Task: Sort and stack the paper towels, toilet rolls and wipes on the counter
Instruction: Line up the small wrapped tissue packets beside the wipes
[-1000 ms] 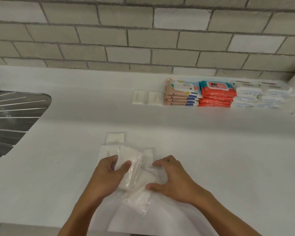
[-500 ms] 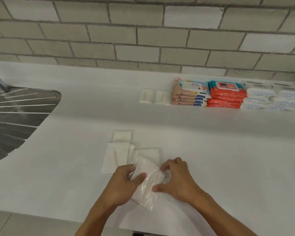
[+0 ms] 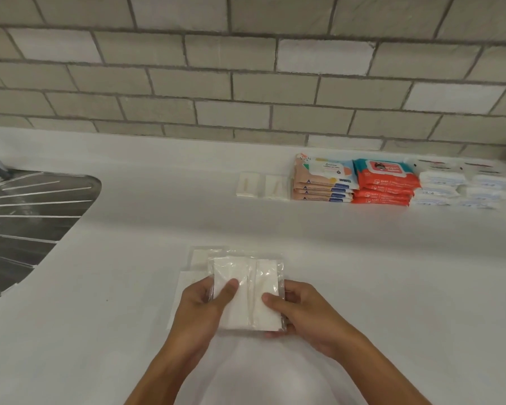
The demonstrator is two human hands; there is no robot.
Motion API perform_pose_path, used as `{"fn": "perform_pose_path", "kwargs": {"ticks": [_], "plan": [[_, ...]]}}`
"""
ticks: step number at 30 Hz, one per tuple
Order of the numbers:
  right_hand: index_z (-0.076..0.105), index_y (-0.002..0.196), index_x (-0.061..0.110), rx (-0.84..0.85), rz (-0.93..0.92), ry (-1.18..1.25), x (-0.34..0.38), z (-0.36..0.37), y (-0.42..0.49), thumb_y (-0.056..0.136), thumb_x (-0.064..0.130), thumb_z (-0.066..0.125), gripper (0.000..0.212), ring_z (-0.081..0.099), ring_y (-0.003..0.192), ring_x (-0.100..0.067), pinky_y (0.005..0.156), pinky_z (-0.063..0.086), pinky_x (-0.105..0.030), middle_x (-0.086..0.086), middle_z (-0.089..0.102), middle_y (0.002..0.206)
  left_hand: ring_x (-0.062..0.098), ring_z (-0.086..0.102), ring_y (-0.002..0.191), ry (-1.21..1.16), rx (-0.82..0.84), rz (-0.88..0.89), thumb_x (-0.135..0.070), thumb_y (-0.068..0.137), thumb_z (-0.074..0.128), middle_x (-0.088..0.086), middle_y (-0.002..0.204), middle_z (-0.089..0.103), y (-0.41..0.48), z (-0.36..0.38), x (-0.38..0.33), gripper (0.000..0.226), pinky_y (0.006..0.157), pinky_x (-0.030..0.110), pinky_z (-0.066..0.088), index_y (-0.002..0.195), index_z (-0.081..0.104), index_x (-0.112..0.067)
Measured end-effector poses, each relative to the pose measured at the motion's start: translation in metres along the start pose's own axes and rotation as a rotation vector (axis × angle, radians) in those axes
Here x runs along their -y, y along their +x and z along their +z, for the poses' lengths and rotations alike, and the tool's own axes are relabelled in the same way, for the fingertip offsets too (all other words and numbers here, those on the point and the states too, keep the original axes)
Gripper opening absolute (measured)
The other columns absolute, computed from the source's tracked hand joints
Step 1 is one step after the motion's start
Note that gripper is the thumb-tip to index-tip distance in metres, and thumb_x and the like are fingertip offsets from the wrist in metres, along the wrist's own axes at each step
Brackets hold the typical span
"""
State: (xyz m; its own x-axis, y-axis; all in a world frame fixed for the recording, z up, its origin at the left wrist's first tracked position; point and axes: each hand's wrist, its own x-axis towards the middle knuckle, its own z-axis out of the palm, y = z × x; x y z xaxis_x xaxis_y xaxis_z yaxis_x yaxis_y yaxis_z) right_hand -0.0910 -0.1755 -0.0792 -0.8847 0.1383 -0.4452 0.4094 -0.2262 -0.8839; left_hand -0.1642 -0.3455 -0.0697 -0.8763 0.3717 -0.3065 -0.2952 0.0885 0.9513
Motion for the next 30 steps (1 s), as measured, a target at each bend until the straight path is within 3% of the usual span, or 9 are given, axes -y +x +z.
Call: {"fn": "perform_pose_path", "kwargs": {"ticks": [5,9,13,18,21,26,30], "plan": [[0.064,0.118,0.008,-0.052,-0.041,0.134,0.016,-0.009,0.019,0.097,0.013,0.058,0.022,0.072,0.094,-0.038,0.077,0.06,-0.052,-0.017,0.071,0.112,0.023,0.074,0.085,0.03,-0.038,0.027,-0.025,0.094,0.062,0.004,0.087,0.077,0.022,-0.002,-0.012,0.016,0.078,0.038,0.056,0.092,0.075,-0.015],[0.059,0.118,0.004,-0.13,-0.091,0.212,0.033,-0.02,0.043,0.098,0.01,0.057,0.021,0.072,0.089,-0.042,0.073,0.061,-0.047,-0.022,0.07,0.111,0.014,0.072,0.08,0.052,-0.031,0.025,-0.026,0.094,0.064,-0.001,0.084,0.077,0.051,-0.002,-0.029,0.015,0.07,0.027,0.051,0.089,0.074,-0.017],[0.057,0.116,0.0,-0.219,-0.168,0.235,0.052,-0.031,0.075,0.09,-0.003,0.064,0.027,0.072,0.094,-0.033,0.074,0.061,-0.039,-0.022,0.067,0.115,0.025,0.073,0.091,0.015,-0.048,0.009,-0.022,0.093,0.066,0.005,0.091,0.077,0.095,-0.004,-0.046,0.011,0.086,0.04,0.056,0.093,0.074,-0.015],[0.058,0.114,0.0,-0.302,-0.179,0.242,0.075,-0.043,0.117,0.084,-0.009,0.068,0.032,0.071,0.095,-0.03,0.073,0.061,-0.032,-0.02,0.066,0.113,0.024,0.07,0.088,-0.106,0.016,-0.057,-0.011,0.096,0.057,0.007,0.094,0.074,0.158,-0.001,-0.075,0.012,0.072,0.039,0.057,0.1,0.069,-0.01],[0.063,0.105,-0.003,-0.355,-0.149,0.301,0.085,-0.05,0.145,0.085,-0.01,0.065,0.021,0.069,0.096,-0.029,0.069,0.061,-0.026,-0.018,0.068,0.111,0.031,0.062,0.097,-0.118,0.06,-0.134,-0.004,0.093,0.053,0.015,0.106,0.065,0.196,0.001,-0.086,0.015,0.079,0.044,0.056,0.105,0.063,-0.003],[0.067,0.096,-0.005,-0.388,-0.127,0.391,0.09,-0.059,0.19,0.086,-0.012,0.062,0.014,0.067,0.093,-0.022,0.075,0.058,-0.024,-0.018,0.069,0.111,0.033,0.063,0.093,0.006,0.096,-0.096,0.009,0.087,0.054,0.02,0.109,0.065,0.258,0.012,-0.091,0.021,0.081,0.044,0.055,0.105,0.064,0.005],[0.066,0.102,-0.008,-0.425,-0.127,0.484,0.09,-0.064,0.218,0.086,-0.013,0.061,0.017,0.067,0.093,-0.024,0.077,0.06,-0.025,-0.018,0.069,0.111,0.038,0.066,0.101,0.149,-0.05,-0.033,0.006,0.08,0.065,0.021,0.108,0.068,0.304,0.023,-0.084,0.021,0.089,0.056,0.054,0.1,0.067,-0.002]]}}
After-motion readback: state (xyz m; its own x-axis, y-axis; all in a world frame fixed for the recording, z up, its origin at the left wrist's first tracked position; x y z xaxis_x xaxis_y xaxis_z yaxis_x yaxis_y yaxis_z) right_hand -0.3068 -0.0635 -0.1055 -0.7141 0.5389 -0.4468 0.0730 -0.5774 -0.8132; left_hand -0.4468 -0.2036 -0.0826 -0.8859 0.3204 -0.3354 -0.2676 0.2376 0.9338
